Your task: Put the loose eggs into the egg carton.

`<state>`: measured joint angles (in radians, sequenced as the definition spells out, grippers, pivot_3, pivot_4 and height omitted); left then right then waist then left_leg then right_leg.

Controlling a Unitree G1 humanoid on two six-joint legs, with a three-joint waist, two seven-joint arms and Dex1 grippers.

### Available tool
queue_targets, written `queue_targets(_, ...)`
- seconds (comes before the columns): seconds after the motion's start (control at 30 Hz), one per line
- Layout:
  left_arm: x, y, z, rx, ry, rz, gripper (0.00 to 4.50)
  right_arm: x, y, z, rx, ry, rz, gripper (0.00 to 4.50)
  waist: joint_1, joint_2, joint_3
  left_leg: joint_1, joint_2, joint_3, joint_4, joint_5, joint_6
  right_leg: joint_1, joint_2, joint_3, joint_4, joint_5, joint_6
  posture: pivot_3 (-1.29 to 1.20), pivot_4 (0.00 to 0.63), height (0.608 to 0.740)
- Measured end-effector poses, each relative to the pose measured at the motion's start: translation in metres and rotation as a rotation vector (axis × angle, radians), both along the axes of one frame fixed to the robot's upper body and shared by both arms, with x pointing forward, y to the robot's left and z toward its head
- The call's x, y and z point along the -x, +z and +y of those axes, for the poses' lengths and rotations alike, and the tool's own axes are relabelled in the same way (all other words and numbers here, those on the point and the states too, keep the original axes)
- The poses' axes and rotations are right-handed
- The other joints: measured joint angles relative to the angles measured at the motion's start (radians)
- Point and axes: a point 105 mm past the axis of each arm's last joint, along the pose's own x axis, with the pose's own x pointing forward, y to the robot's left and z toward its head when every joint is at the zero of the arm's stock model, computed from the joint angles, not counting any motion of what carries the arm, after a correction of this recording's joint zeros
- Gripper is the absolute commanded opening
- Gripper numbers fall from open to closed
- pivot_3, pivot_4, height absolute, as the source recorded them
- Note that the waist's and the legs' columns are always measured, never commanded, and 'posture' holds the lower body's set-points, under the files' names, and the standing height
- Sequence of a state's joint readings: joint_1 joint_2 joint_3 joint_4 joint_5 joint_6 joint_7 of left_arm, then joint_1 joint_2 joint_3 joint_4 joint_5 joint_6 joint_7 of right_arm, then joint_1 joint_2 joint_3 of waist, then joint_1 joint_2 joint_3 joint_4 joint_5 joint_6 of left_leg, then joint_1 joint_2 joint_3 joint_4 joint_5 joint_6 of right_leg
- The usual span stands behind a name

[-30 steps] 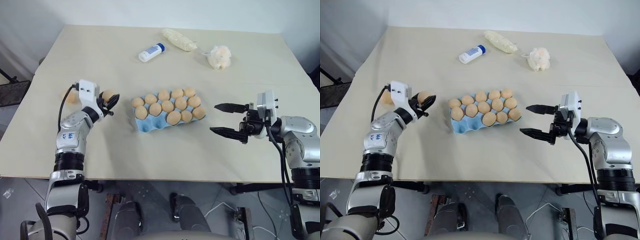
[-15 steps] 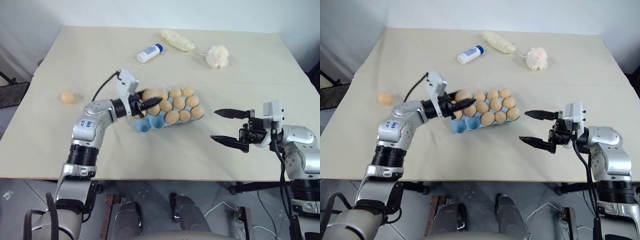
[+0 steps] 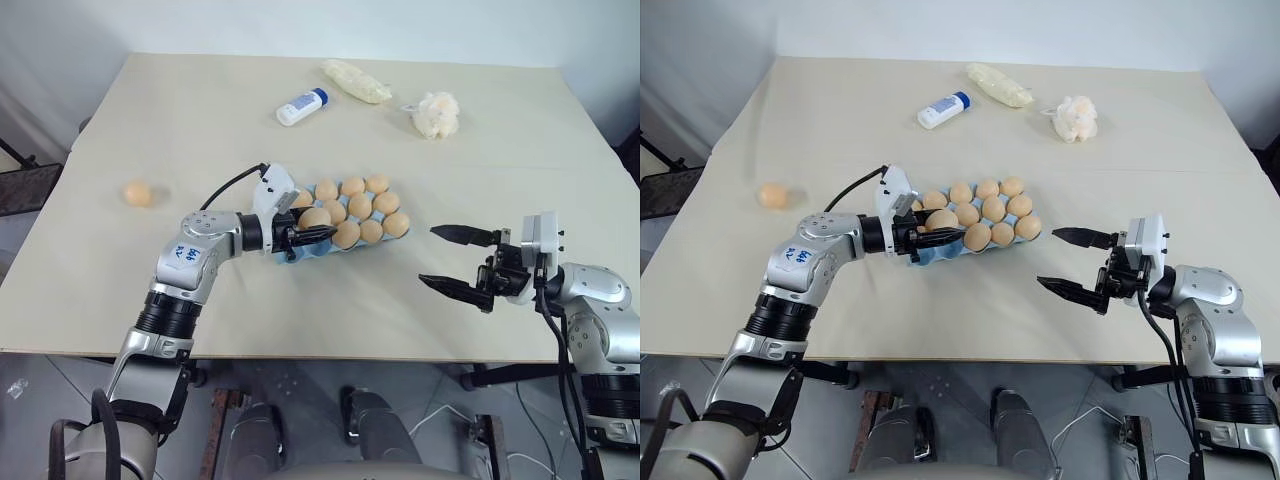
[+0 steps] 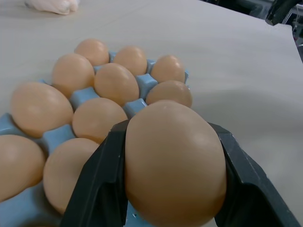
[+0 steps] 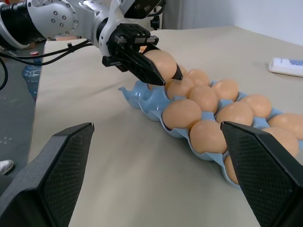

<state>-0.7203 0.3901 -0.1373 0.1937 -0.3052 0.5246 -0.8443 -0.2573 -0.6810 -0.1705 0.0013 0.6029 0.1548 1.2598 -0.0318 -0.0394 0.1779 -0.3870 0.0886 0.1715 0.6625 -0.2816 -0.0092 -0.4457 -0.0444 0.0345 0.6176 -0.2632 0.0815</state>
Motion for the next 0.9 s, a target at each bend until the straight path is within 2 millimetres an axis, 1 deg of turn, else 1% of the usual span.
queue_targets(0.13, -0.004, -0.005, 0.003, -0.017, 0.029, 0.010, 3.98, 0.001, -0.001, 0.000, 0.001, -0.004, 0.003, 4.50, 0.001, 0.000, 0.000, 0.000, 0.000, 0.000, 0.000, 0.000, 0.000, 0.000, 0.000, 0.000, 0.000, 0.000, 0.000, 0.00, 0.150, 0.740)
queue_targets(0.17, -0.004, -0.005, 0.002, -0.018, 0.030, 0.007, 4.28, 0.001, -0.002, 0.000, 0.001, -0.005, 0.004, 4.50, 0.002, 0.000, 0.000, 0.000, 0.000, 0.000, 0.000, 0.000, 0.000, 0.000, 0.000, 0.000, 0.000, 0.000, 0.000, 0.00, 0.150, 0.740)
queue_targets(0.2, -0.005, -0.004, 0.001, -0.017, 0.033, 0.003, 4.48, 0.001, -0.002, 0.000, 0.001, -0.006, 0.005, 4.50, 0.002, 0.000, 0.000, 0.000, 0.000, 0.000, 0.000, 0.000, 0.000, 0.000, 0.000, 0.000, 0.000, 0.000, 0.000, 0.00, 0.150, 0.740)
queue_targets(0.27, -0.005, -0.003, -0.001, -0.016, 0.034, -0.001, 4.48, 0.001, -0.002, 0.000, 0.001, -0.005, 0.004, 4.50, 0.002, 0.000, 0.000, 0.000, 0.000, 0.000, 0.001, 0.000, 0.001, 0.000, 0.000, 0.000, 0.000, 0.000, 0.000, 0.00, 0.150, 0.740)
queue_targets(0.43, -0.007, 0.000, 0.001, -0.014, 0.058, -0.020, 4.48, 0.001, 0.000, 0.000, 0.003, -0.003, 0.001, 4.50, 0.000, 0.000, 0.000, 0.000, 0.000, 0.000, 0.001, 0.000, 0.001, 0.000, 0.000, 0.000, 0.000, 0.000, 0.000, 0.00, 0.150, 0.740)
queue_targets(0.47, -0.008, 0.004, 0.002, -0.006, 0.072, -0.034, 4.48, 0.000, 0.000, 0.000, 0.003, -0.003, -0.001, 4.50, 0.000, 0.000, 0.000, 0.000, 0.000, 0.000, 0.001, 0.000, 0.001, 0.000, 0.000, 0.000, 0.000, 0.000, 0.000, 0.00, 0.150, 0.740)
queue_targets(0.53, -0.012, 0.018, 0.011, 0.029, 0.127, -0.088, 4.48, -0.001, 0.002, 0.000, 0.006, 0.004, -0.008, 4.50, 0.000, 0.000, 0.000, 0.000, 0.000, -0.001, 0.001, 0.000, 0.001, 0.000, 0.000, 0.000, 0.001, 0.000, 0.001, 0.00, 0.150, 0.740)
queue_targets(0.6, -0.019, 0.037, 0.027, 0.084, 0.221, -0.159, 4.48, -0.002, 0.004, 0.000, 0.010, 0.009, -0.012, 4.50, 0.000, 0.000, 0.000, 0.000, 0.000, -0.001, 0.000, 0.000, 0.001, 0.000, 0.000, 0.000, 0.001, 0.001, 0.002, 0.00, 0.150, 0.740)
queue_targets(0.7, -0.029, 0.064, 0.059, 0.175, 0.411, -0.273, 4.48, -0.004, 0.006, -0.001, 0.011, 0.016, -0.015, 4.50, 0.000, 0.000, 0.000, 0.000, 0.000, -0.001, 0.000, 0.000, 0.001, 0.000, 0.000, 0.000, 0.001, 0.001, 0.003, 0.00, 0.150, 0.740)
queue_targets(0.77, -0.031, 0.077, 0.093, 0.243, 0.611, -0.344, 4.48, -0.006, 0.006, -0.002, 0.015, 0.023, -0.011, 4.50, -0.001, 0.000, 0.000, 0.000, 0.000, -0.001, 0.000, 0.000, 0.001, 0.000, 0.000, 0.001, 0.001, 0.002, 0.003, 0.00, 0.150, 0.740)
queue_targets(0.8, -0.030, 0.078, 0.109, 0.261, 0.700, -0.364, 4.48, -0.007, 0.006, -0.002, 0.016, 0.025, -0.007, 4.50, -0.001, 0.000, 0.000, 0.001, 0.001, -0.001, 0.000, 0.000, 0.001, 0.000, 0.000, 0.001, 0.001, 0.002, 0.003, 0.00, 0.150, 0.740)
queue_targets(0.83, -0.027, 0.073, 0.123, 0.274, 0.786, -0.370, 4.48, -0.009, 0.006, -0.003, 0.015, 0.026, -0.002, 4.50, -0.001, 0.000, 0.000, 0.001, 0.001, 0.000, 0.000, 0.000, 0.001, 0.000, 0.000, 0.001, 0.001, 0.002, 0.003, 0.00, 0.150, 0.740)
queue_targets(0.9, -0.018, 0.055, 0.144, 0.285, 0.930, -0.348, 4.48, -0.012, 0.007, -0.003, 0.021, 0.034, 0.000, 4.50, 0.001, 0.000, 0.000, 0.000, 0.001, 0.000, 0.000, 0.000, 0.001, 0.000, 0.000, 0.001, 0.001, 0.002, 0.003, 0.00, 0.150, 0.740)
